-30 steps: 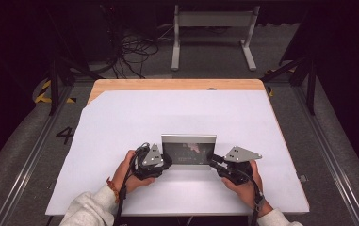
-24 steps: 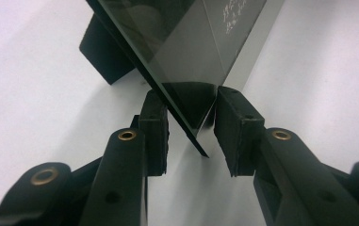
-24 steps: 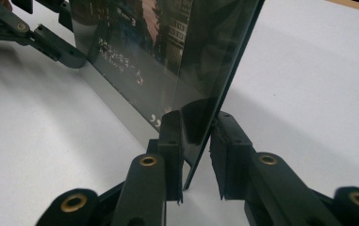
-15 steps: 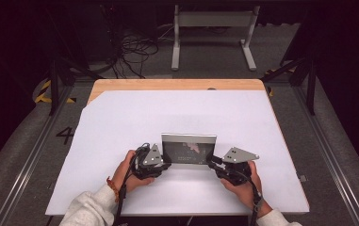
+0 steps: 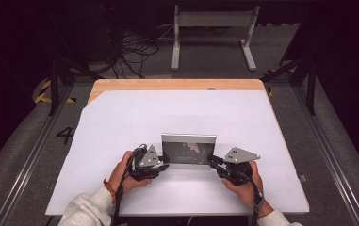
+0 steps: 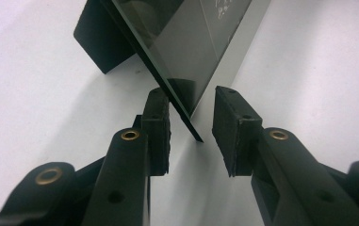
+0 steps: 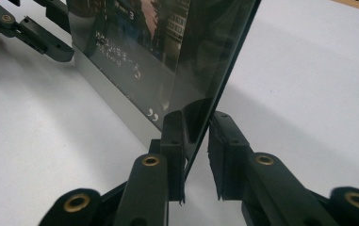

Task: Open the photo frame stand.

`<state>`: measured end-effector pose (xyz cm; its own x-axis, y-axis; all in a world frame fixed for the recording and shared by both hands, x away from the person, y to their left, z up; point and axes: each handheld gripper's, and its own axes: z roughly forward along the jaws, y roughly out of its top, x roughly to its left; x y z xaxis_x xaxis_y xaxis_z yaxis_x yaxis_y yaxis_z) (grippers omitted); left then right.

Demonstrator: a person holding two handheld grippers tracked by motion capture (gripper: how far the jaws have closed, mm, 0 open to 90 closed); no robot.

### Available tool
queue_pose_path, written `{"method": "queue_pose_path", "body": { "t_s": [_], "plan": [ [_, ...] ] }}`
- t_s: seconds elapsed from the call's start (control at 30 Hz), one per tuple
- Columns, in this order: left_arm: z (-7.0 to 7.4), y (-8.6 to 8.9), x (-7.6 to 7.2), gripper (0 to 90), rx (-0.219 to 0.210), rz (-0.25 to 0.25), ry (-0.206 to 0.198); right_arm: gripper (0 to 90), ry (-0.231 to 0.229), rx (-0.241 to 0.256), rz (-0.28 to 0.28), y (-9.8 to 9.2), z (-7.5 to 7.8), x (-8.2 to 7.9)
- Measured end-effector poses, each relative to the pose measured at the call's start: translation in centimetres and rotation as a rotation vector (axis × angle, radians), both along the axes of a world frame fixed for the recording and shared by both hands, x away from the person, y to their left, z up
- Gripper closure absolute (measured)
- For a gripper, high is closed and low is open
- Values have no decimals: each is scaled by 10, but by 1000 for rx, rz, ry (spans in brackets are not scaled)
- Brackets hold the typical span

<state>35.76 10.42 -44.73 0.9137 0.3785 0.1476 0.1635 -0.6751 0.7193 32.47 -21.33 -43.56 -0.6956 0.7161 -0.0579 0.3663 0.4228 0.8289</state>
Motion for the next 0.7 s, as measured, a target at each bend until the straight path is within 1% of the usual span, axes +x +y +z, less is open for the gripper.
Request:
{"method": "queue_pose_path", "body": {
  "t_s": [0.03, 0.13, 0.2, 0.23, 0.27, 0.3, 0.4, 0.5, 0.6, 0.7],
  "plan": [
    [0, 0, -1, 672, 0, 1, -4, 799, -7, -3, -5, -1, 2, -1],
    [1, 0, -1, 670, 0, 2, -4, 817, -7, 2, -6, -2, 4, -2],
    [1, 1, -1, 671, -1, 1, -4, 818, -7, 2, -5, -3, 4, -2],
    [1, 1, -1, 674, -11, 7, -11, 818, -10, -1, -7, -2, 4, -2],
    [1, 1, -1, 675, -11, 7, -11, 818, -10, -2, -7, -2, 4, -2],
    [3, 2, -2, 674, -23, 12, -19, 818, -10, -3, -7, -2, 4, -2],
    [4, 3, -2, 673, -27, 13, -19, 818, -13, -2, -9, -2, 4, -2],
    [5, 4, -3, 673, -29, 14, -24, 818, -23, -1, -12, -3, 6, -3],
    [7, 8, -6, 681, -40, 20, -31, 802, -41, -6, -19, -5, 8, -3],
    [9, 12, -8, 682, -53, 28, -35, 801, -45, -10, -18, -5, 9, -3]
  ]
}}
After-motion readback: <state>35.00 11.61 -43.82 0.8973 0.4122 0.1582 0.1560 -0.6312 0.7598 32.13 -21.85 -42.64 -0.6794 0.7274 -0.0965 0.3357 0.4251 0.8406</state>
